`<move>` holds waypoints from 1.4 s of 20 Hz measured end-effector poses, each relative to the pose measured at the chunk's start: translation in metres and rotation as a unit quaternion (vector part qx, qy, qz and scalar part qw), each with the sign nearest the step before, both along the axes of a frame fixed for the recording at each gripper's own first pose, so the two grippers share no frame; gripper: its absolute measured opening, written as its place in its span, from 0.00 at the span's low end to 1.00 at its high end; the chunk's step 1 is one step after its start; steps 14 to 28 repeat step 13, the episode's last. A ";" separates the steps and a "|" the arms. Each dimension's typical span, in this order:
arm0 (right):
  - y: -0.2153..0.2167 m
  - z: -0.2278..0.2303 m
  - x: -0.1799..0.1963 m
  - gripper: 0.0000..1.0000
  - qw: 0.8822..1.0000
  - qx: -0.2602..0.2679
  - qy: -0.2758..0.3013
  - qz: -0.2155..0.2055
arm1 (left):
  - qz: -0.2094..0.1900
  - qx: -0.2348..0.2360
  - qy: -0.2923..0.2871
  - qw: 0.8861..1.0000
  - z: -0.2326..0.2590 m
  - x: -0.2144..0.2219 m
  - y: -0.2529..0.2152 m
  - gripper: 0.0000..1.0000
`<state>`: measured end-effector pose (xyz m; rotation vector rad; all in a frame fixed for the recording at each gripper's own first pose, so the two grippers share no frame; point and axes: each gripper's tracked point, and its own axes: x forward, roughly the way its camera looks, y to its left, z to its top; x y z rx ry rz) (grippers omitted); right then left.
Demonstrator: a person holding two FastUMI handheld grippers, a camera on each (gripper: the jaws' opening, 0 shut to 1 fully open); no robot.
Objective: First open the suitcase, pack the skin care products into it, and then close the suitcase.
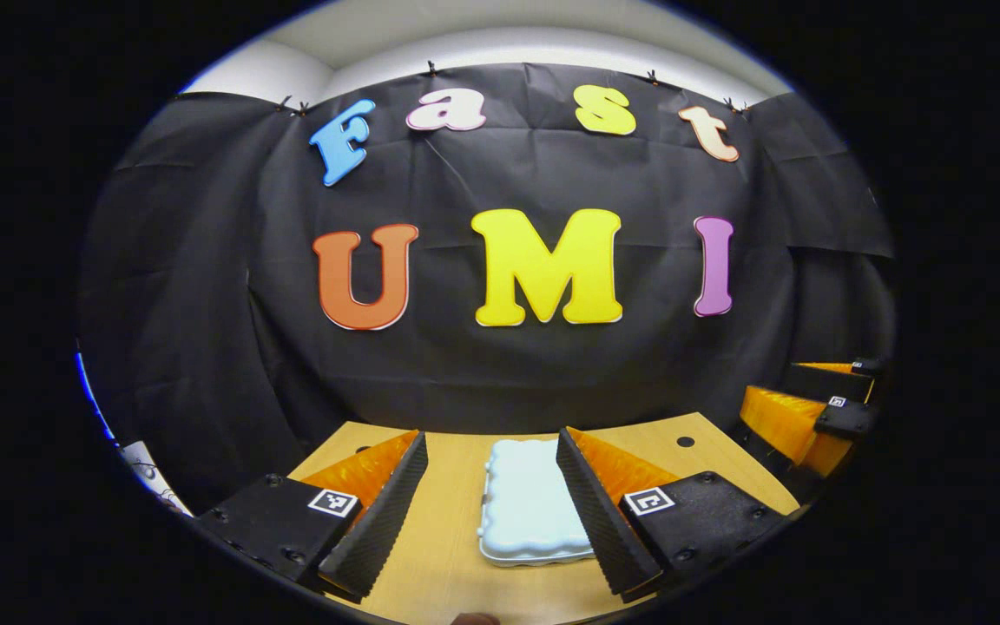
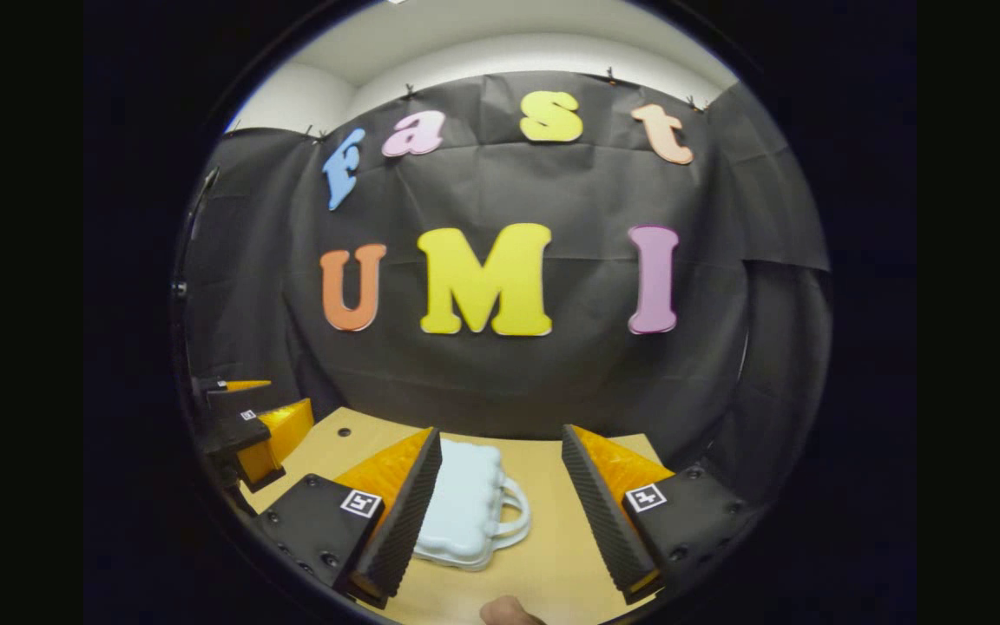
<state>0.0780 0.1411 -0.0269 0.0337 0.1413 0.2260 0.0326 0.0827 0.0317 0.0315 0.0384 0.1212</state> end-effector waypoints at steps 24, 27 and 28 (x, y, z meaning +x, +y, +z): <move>0.093 -0.015 -0.048 0.83 0.999 -0.025 0.012 0.025 | -0.016 0.019 -0.020 0.999 -0.006 -0.047 0.055 0.95; 0.093 -0.015 -0.048 0.83 0.999 -0.025 0.012 0.025 | -0.016 0.019 -0.020 0.999 -0.006 -0.047 0.055 0.95; 0.093 -0.015 -0.048 0.83 0.999 -0.025 0.012 0.025 | -0.016 0.019 -0.020 0.999 -0.006 -0.047 0.055 0.95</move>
